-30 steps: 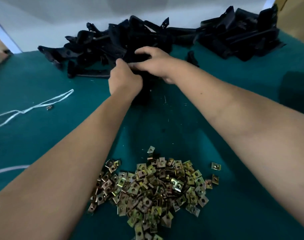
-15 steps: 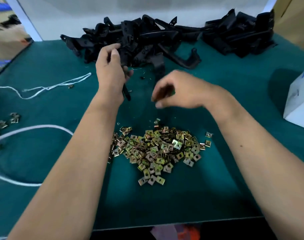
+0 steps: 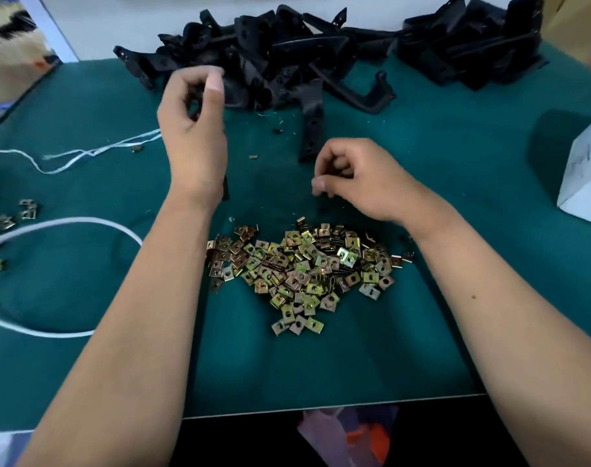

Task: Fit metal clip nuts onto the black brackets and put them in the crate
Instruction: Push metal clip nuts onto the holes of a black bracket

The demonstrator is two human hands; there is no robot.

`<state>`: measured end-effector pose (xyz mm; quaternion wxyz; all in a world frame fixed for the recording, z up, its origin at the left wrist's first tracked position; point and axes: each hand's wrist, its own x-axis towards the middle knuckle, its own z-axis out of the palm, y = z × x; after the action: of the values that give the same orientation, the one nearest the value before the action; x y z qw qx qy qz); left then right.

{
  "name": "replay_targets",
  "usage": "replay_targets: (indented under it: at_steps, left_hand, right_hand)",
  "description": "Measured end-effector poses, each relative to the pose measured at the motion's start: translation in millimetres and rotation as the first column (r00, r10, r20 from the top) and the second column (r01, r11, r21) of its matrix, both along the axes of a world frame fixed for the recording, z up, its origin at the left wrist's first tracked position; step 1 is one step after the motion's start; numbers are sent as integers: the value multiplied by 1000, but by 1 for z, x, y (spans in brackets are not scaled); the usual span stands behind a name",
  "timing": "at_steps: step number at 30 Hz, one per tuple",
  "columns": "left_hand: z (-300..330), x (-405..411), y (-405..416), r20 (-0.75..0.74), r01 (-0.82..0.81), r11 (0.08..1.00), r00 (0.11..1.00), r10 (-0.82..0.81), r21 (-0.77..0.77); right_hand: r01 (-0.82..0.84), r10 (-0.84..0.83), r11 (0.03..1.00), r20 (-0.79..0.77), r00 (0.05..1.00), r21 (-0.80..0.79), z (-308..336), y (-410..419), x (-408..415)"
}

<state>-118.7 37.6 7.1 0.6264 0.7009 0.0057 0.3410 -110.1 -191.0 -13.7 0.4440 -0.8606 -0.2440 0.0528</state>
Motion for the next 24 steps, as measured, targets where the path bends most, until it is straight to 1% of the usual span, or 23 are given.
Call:
replay_targets:
  at_steps: [3, 5, 6, 7, 8, 10, 11, 13, 18, 22, 24]
  left_hand:
    - [1, -4, -3, 46, 14, 1000, 999, -13, -24]
    - [-1, 0, -2, 9, -29, 1000, 1000, 29, -4]
    - [-2, 1, -2, -18, -37, 999, 999, 37, 31]
    - [-4, 2, -2, -44, -42, 994, 998, 47, 104]
    - [-6, 1, -3, -64, -49, 974, 996, 65, 223]
    - [-12, -3, -7, -103, -53, 877, 988, 116, 478]
    - [-13, -5, -10, -132, -39, 824, 982, 138, 565]
    - [-16, -7, -15, -189, 5, 760, 970, 156, 650]
    - [-19, -5, -17, -280, 95, 742, 951, 129, 663]
    - [-24, -5, -20, -351, 230, 715, 936, 22, 660]
    - [-25, -6, -22, -373, 280, 727, 927, -35, 627]
  right_hand:
    - [129, -122, 975, -48, 991, 180, -6, -2, 3]
    - [195, -177, 944, -89, 980, 267, -9, -4, 4]
    - [218, -194, 928, -107, 975, 302, -9, -4, 5]
    - [232, -203, 914, -121, 972, 332, -9, -3, 5]
    - [238, -203, 903, -135, 970, 357, -10, -3, 5]
    - [239, -189, 890, -162, 969, 389, -10, -2, 4]
    - [234, -178, 889, -174, 968, 392, -10, -2, 4]
    - [222, -163, 897, -181, 970, 383, -10, -1, 4]
    - [190, -143, 907, -148, 979, 376, -8, 0, 2]
    - [188, -149, 905, -130, 980, 381, -7, 1, 1]
    - [217, -170, 886, -148, 974, 409, -6, 2, 0]
